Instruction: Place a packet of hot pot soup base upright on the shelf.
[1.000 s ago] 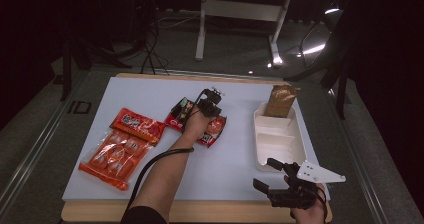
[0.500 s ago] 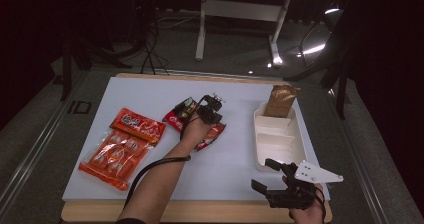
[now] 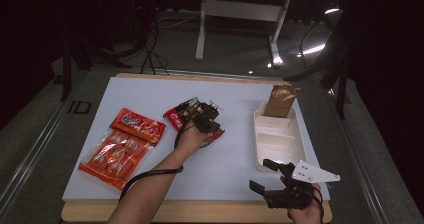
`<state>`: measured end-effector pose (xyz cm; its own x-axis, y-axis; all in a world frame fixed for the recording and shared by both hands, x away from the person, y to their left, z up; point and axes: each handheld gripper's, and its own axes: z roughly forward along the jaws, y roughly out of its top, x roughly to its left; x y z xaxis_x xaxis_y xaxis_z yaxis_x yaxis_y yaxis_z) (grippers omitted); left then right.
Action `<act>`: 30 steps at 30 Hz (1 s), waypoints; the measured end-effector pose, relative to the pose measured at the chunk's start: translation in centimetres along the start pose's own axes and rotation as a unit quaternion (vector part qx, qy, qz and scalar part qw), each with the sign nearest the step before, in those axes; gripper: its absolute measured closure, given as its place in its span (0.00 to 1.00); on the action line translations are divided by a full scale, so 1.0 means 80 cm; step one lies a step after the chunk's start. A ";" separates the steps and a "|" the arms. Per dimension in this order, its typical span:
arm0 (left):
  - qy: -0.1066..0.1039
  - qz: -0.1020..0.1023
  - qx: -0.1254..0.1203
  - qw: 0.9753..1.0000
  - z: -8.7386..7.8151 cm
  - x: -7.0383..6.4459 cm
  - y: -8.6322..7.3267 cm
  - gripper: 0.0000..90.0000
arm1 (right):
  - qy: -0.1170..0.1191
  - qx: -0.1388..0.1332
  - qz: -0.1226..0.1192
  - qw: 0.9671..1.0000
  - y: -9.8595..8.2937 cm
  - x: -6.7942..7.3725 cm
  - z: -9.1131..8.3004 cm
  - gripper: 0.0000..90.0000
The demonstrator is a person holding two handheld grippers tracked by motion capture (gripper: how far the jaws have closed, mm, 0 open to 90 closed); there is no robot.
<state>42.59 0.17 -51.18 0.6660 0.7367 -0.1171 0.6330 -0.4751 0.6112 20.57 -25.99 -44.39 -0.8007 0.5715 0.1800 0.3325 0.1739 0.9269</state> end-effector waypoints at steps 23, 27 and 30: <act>-0.008 0.002 0.019 1.000 0.017 -0.015 0.004 1.00 | -0.001 0.003 0.002 1.000 -0.003 -0.005 0.000 0.17; -0.010 0.005 0.020 1.000 0.008 -0.021 -0.007 1.00 | -0.002 0.007 0.000 1.000 -0.004 -0.003 0.003 0.17; -0.014 0.011 0.028 0.999 0.001 -0.025 -0.017 1.00 | 0.000 0.011 0.000 1.000 -0.003 -0.001 0.005 0.17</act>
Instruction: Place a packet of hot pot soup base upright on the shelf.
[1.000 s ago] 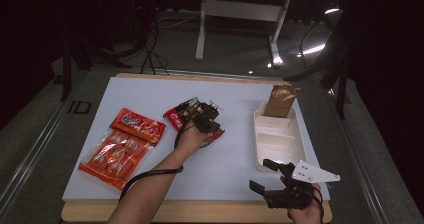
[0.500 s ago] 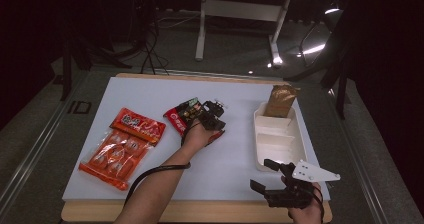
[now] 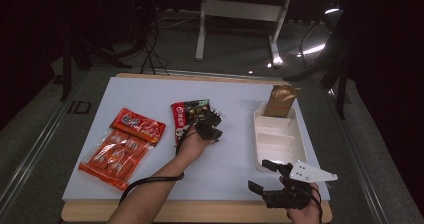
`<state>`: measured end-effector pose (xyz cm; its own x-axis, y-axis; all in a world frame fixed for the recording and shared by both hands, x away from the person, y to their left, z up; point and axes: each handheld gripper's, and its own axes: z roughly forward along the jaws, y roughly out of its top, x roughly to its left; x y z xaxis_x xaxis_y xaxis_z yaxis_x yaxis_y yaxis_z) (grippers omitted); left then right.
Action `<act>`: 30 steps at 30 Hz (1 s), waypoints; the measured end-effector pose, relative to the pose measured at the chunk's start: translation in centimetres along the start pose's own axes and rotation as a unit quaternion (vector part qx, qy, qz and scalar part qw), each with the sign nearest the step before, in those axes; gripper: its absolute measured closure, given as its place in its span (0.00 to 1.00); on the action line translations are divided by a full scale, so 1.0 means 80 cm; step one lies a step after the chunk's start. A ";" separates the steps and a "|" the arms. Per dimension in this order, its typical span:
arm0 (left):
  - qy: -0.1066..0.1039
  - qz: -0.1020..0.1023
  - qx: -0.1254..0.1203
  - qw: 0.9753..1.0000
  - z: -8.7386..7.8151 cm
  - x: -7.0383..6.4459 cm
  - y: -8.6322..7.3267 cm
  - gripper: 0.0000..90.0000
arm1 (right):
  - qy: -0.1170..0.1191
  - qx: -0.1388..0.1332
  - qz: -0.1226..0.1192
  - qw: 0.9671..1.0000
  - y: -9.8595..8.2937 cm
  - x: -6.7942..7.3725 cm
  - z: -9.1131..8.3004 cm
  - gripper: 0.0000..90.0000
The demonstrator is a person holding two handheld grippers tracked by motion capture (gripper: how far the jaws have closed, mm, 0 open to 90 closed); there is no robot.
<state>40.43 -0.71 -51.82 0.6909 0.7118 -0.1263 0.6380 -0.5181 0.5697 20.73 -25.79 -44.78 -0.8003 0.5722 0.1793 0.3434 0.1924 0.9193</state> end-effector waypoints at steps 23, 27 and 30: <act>-0.047 -0.040 -0.089 0.994 -0.060 0.034 -0.046 0.73 | -0.009 0.009 -0.018 1.000 -0.004 0.006 0.003 0.17; -0.039 -0.045 -0.100 0.993 -0.071 0.051 -0.050 0.71 | -0.014 0.007 -0.018 1.000 -0.007 0.007 -0.002 0.17; -0.036 -0.049 -0.106 0.992 -0.075 0.062 -0.052 0.69 | -0.017 0.008 -0.019 1.000 -0.009 0.008 -0.003 0.17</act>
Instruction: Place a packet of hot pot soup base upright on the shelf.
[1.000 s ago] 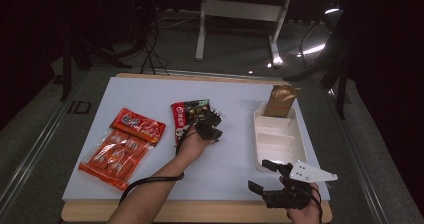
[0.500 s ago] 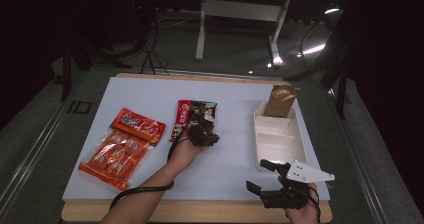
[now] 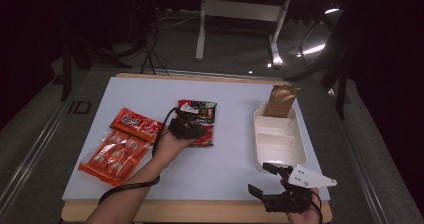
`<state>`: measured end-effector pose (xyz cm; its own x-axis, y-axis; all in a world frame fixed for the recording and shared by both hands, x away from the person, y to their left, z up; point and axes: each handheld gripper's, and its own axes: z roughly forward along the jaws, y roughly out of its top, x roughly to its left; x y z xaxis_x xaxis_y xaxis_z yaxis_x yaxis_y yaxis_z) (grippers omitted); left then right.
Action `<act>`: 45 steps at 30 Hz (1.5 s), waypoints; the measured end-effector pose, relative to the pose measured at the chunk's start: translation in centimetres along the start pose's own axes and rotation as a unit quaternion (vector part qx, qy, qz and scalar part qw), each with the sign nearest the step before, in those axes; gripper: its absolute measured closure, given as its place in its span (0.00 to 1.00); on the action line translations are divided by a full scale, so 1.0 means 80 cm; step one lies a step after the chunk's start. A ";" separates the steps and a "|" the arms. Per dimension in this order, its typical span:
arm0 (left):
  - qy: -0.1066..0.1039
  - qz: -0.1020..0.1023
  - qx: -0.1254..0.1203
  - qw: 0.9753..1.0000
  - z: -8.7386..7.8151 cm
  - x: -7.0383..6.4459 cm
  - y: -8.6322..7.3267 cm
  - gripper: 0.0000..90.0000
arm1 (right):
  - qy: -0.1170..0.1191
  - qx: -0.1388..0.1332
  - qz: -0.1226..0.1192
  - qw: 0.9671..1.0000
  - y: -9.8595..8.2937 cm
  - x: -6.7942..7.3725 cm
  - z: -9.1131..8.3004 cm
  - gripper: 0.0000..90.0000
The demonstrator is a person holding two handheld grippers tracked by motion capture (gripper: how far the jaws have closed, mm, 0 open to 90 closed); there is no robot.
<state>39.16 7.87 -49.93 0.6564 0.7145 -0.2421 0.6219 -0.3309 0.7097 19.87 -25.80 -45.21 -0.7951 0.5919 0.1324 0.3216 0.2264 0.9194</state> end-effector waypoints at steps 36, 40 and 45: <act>0.104 -0.063 -0.019 0.992 0.022 0.121 0.040 0.60 | -0.052 -0.034 0.003 0.998 -0.022 0.011 -0.042 0.17; 0.121 -0.077 -0.016 0.990 0.027 0.129 0.041 0.60 | -0.053 -0.033 0.005 0.998 -0.023 0.009 -0.042 0.17; 0.131 -0.088 0.005 0.988 0.037 0.137 0.036 0.59 | -0.051 -0.032 0.007 0.998 -0.023 0.007 -0.043 0.17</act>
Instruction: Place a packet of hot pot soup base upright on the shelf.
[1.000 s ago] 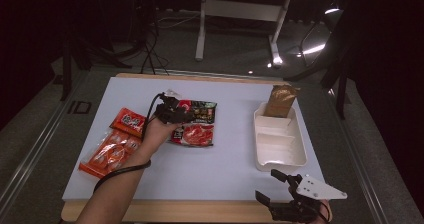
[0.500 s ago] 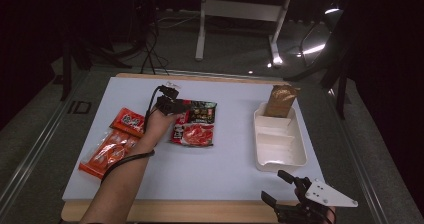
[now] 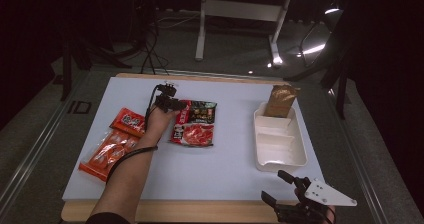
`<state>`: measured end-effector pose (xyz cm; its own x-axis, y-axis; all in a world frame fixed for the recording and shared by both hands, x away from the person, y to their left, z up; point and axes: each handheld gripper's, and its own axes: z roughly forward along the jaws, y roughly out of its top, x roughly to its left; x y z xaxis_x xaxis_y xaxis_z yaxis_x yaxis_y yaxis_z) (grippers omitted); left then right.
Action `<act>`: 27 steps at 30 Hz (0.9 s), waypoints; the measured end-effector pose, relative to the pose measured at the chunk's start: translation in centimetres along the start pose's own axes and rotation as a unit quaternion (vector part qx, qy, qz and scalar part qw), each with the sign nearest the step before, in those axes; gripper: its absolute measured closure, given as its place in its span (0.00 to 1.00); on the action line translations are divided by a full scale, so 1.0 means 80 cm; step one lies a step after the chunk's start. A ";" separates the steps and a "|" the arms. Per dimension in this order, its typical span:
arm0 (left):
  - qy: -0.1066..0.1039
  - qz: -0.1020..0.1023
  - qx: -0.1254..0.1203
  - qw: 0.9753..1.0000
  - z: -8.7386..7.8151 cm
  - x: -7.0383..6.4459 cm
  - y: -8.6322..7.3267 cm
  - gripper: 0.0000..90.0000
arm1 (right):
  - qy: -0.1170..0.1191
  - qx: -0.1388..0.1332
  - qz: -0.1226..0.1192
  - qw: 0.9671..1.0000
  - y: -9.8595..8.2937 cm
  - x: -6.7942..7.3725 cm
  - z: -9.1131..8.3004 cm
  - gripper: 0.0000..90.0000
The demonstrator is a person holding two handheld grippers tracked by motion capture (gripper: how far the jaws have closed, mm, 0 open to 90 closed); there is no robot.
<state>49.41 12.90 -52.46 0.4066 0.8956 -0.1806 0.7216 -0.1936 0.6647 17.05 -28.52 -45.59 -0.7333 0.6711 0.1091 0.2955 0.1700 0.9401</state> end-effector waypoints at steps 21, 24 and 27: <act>0.012 -0.048 0.035 0.998 0.019 -0.008 -0.004 0.88 | 0.011 0.006 0.003 1.000 0.000 -0.004 0.007 0.17; 0.024 -0.043 0.029 0.998 0.019 -0.016 -0.003 0.94 | 0.014 0.005 0.001 1.000 0.001 -0.003 0.007 0.17; 0.029 -0.046 0.028 0.998 0.018 -0.021 -0.002 0.97 | 0.013 0.005 0.002 1.000 0.001 -0.004 0.008 0.17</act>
<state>49.47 10.86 -53.32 0.3057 0.9318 -0.1955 0.7852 -0.1306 0.6053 17.70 -28.28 -45.74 -0.7479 0.6524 0.1225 0.3055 0.1745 0.9361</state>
